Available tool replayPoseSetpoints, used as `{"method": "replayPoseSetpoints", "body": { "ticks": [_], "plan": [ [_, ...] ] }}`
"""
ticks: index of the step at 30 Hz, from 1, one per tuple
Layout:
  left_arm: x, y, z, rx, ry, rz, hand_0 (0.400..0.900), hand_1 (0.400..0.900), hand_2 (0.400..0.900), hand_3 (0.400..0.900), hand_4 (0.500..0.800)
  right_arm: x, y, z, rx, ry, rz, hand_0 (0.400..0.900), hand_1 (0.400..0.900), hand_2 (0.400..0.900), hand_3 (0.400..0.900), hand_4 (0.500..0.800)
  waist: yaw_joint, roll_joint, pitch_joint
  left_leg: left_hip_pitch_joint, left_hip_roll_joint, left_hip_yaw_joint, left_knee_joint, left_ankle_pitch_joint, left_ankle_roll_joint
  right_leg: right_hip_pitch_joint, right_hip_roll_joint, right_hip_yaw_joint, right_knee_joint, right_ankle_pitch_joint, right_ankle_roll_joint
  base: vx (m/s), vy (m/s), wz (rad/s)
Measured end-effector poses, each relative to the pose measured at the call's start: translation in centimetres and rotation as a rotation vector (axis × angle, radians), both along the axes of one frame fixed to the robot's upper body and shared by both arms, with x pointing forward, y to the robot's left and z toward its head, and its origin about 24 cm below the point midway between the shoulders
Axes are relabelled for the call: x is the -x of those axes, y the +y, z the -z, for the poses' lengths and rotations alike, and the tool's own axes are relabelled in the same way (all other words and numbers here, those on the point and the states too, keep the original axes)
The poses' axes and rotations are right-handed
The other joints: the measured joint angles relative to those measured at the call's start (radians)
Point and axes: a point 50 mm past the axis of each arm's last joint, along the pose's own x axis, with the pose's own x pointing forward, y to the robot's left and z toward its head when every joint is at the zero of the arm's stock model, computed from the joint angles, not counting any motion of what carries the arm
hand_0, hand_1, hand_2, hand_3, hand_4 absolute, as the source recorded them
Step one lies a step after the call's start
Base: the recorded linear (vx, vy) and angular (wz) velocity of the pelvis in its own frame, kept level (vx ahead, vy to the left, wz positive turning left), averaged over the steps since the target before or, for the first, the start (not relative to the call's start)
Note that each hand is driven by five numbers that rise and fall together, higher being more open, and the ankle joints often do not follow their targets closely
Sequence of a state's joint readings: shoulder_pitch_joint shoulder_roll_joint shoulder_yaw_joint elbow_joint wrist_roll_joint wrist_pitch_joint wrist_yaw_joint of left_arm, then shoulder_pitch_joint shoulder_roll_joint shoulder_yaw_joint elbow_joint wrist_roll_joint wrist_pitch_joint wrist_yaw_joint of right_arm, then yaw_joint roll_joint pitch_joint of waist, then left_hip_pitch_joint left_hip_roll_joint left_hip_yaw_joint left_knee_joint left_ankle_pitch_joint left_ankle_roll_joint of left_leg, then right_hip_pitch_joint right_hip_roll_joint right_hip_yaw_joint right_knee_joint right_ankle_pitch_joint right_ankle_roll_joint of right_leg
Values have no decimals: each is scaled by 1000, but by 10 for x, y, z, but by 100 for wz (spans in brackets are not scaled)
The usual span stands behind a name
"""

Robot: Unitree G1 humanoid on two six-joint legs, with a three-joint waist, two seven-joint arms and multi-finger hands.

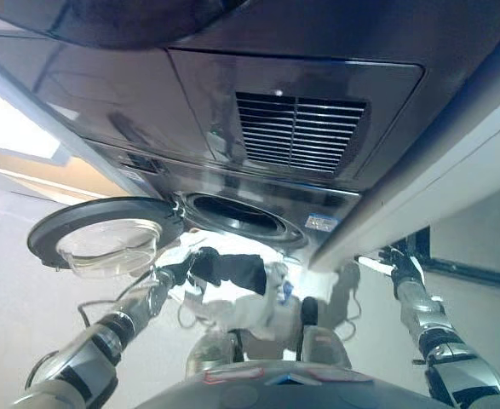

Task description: Put the clothes in the basket into the washing machine.

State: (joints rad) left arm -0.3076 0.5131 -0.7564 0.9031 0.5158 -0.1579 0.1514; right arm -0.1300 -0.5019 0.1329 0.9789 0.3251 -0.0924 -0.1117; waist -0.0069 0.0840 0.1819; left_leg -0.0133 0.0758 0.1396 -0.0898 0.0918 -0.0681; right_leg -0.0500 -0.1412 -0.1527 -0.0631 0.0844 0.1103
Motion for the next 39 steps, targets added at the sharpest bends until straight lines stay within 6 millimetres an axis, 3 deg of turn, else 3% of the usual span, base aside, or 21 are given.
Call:
{"method": "replayPoseSetpoints", "body": {
  "ticks": [4, 9, 14, 24, 39],
  "plan": [
    [-17, -10, -16, -63, -114, 139, 900, 900, 900, 900, 800, -3, -5, -6, 25, -31, -1, 900, 900, 900, 900, 800, -3, -1, 32, -39, 25, -29, 1, 19, -30, -26, 28, -12, -11, 11, -12, -164, -28, 16],
    [-57, -25, -50, -142, -284, 257, 900, 900, 900, 900, 800, -46, -7, -38, 45, -185, 1, 900, 900, 900, 900, 800, -24, -21, 152, -184, 30, -67, 76, 30, -35, -140, 33, -26, 38, 18, -25, -184, -57, 14],
    [-82, -36, -76, -186, -406, 314, 900, 900, 900, 900, 800, -75, -2, -61, 44, -298, 13, 900, 900, 900, 900, 800, -29, -29, 215, -291, 31, -81, 134, 29, -34, -251, 28, -20, 114, 7, -30, -82, -28, -2],
    [-110, -28, -108, -313, -565, 292, 900, 900, 900, 900, 800, -78, 5, -59, 25, -304, 5, 900, 900, 900, 900, 800, -31, -40, 227, -427, 26, -100, 246, 3, -20, -418, 12, 8, 304, -67, -35, -27, 1, 0],
    [-132, -12, -139, -473, -678, 245, 900, 900, 900, 900, 800, -85, 9, -65, -6, -368, 33, 900, 900, 900, 900, 800, -67, -91, 246, -658, 43, -113, 525, -108, -6, -612, 10, 41, 495, -124, -43, 0, 13, -4]
  ]
}}
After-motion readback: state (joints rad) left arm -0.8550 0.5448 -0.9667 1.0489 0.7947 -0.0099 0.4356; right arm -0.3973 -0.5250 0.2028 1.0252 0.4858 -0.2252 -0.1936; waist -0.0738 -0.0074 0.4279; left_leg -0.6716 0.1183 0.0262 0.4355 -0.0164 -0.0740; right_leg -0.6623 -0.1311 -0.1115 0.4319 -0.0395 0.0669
